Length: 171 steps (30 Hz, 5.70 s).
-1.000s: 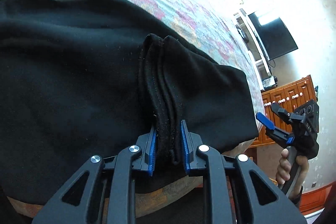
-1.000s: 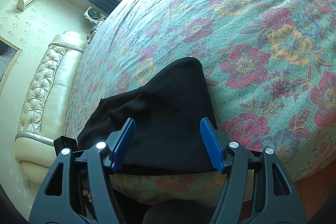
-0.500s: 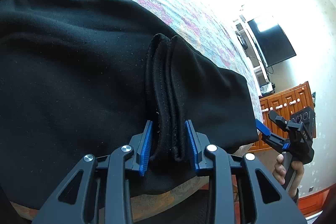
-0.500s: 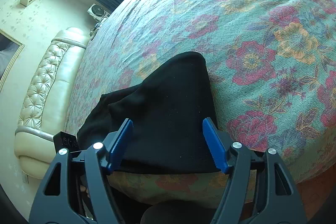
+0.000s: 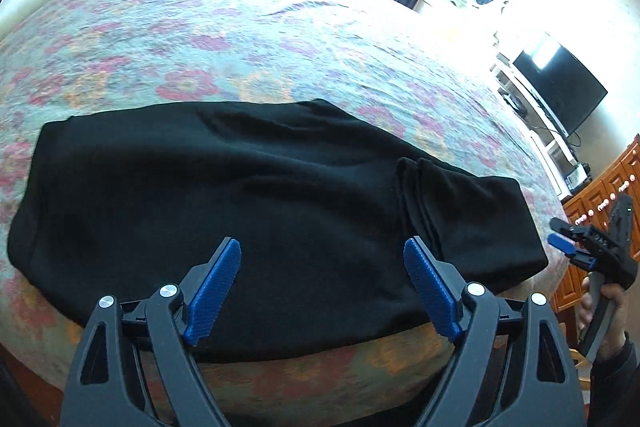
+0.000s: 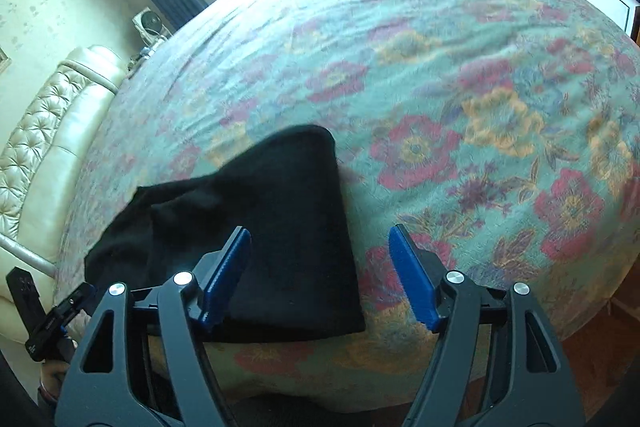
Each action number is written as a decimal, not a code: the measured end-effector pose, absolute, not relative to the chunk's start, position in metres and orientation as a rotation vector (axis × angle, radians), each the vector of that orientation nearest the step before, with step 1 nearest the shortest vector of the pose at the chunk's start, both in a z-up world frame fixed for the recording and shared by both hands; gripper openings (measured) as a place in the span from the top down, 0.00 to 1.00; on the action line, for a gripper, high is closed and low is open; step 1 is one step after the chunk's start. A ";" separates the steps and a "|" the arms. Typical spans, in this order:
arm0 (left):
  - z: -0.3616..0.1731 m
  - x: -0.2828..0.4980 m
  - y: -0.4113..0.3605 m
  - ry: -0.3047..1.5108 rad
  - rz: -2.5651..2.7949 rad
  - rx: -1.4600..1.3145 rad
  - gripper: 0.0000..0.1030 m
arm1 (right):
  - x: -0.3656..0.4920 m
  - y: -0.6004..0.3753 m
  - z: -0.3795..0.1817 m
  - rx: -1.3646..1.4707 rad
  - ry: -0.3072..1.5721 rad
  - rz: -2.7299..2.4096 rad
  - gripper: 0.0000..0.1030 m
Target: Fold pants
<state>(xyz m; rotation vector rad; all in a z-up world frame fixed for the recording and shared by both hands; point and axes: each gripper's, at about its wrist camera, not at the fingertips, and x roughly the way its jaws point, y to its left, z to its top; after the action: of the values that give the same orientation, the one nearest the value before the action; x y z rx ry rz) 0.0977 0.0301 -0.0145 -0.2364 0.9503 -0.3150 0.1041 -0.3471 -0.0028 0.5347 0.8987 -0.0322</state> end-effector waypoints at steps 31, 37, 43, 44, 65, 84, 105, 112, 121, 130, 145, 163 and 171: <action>-0.076 0.074 0.273 0.886 -0.004 -0.829 0.20 | 0.111 -0.209 -0.008 0.499 0.920 0.144 0.27; -0.080 0.062 0.279 0.831 0.002 -0.998 0.20 | 0.108 -0.203 -0.013 0.508 0.930 0.159 0.27; -0.084 0.067 0.272 0.805 -0.057 -1.132 0.20 | 0.109 -0.203 -0.024 0.527 0.954 0.158 0.27; -0.084 0.070 0.270 0.806 -0.050 -1.130 0.20 | 0.108 -0.202 -0.025 0.527 0.958 0.160 0.27; -0.079 0.045 0.264 0.795 0.071 -1.072 0.83 | 0.105 -0.203 -0.027 0.559 0.951 0.165 0.27; 0.027 0.067 0.154 0.670 -0.286 -0.837 0.41 | 0.106 -0.223 -0.001 0.570 0.955 0.210 0.23; -0.084 0.134 0.318 1.070 -0.391 -0.795 0.25 | 0.115 -0.191 -0.035 0.574 1.072 0.242 0.22; -0.091 0.163 0.306 1.051 -0.545 -0.920 0.23 | 0.120 -0.187 -0.040 0.568 1.085 0.229 0.22; -0.085 0.176 0.286 1.085 -0.599 -0.837 0.34 | 0.120 -0.186 -0.041 0.578 1.085 0.221 0.21; -0.068 0.183 0.244 1.131 -0.539 -0.608 0.85 | 0.119 -0.189 -0.044 0.595 1.078 0.224 0.21; 0.034 0.178 0.168 0.964 -0.686 -0.474 0.86 | 0.116 -0.200 -0.028 0.613 1.041 0.250 0.21; 0.008 0.177 -0.018 1.062 -0.779 -0.290 0.86 | 0.120 -0.248 -0.028 0.732 1.050 0.249 0.21; -0.016 0.177 -0.072 1.118 -0.719 -0.105 0.78 | 0.120 -0.257 -0.027 0.738 1.050 0.250 0.21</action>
<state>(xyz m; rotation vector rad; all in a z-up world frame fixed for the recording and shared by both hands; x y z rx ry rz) 0.1766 -0.0722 -0.0164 -0.1049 1.1184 -0.7192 0.1205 -0.2573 -0.0274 0.7383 1.0504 0.2497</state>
